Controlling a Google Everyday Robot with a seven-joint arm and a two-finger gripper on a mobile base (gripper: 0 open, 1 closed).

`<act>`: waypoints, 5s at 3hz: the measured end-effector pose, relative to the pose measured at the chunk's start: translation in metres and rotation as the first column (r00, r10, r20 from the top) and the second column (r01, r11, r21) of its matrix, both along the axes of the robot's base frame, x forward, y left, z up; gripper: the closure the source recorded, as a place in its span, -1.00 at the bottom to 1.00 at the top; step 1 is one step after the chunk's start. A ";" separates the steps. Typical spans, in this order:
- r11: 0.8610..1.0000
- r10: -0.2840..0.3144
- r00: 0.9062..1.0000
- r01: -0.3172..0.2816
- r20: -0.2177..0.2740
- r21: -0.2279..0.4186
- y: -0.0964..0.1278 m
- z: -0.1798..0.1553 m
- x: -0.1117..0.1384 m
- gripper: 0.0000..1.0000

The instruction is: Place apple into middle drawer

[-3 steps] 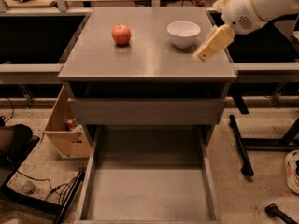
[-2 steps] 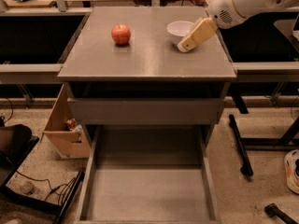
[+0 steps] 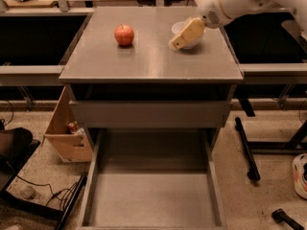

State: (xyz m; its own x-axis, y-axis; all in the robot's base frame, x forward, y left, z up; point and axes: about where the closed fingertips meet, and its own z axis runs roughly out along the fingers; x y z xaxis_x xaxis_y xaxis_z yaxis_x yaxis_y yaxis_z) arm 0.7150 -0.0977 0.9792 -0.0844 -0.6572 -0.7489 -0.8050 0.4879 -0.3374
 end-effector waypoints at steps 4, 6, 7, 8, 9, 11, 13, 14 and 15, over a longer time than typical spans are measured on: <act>0.989 0.104 0.993 -0.097 -0.053 0.113 0.168 -0.082 0.138 -1.00; 0.982 0.103 0.994 -0.094 -0.045 0.166 0.198 -0.088 0.164 -1.00; 0.975 0.112 0.990 -0.093 -0.085 0.202 0.213 -0.098 0.168 -1.00; 0.979 0.080 0.987 -0.051 -0.139 0.198 0.217 -0.110 0.173 -1.00; 0.980 0.050 0.984 -0.015 -0.172 0.200 0.221 -0.119 0.179 -0.64; 0.979 0.049 0.984 -0.013 -0.174 0.201 0.221 -0.119 0.179 0.29; 0.980 0.051 0.984 -0.015 -0.173 0.200 0.222 -0.118 0.178 1.00; 0.983 0.040 0.983 -0.007 -0.177 0.186 0.203 -0.091 0.155 1.00; 0.979 -0.002 0.993 0.027 -0.121 0.203 0.176 -0.026 0.120 1.00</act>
Offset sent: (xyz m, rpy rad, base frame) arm 0.1321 0.1532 -0.0758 0.1338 0.0490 0.1323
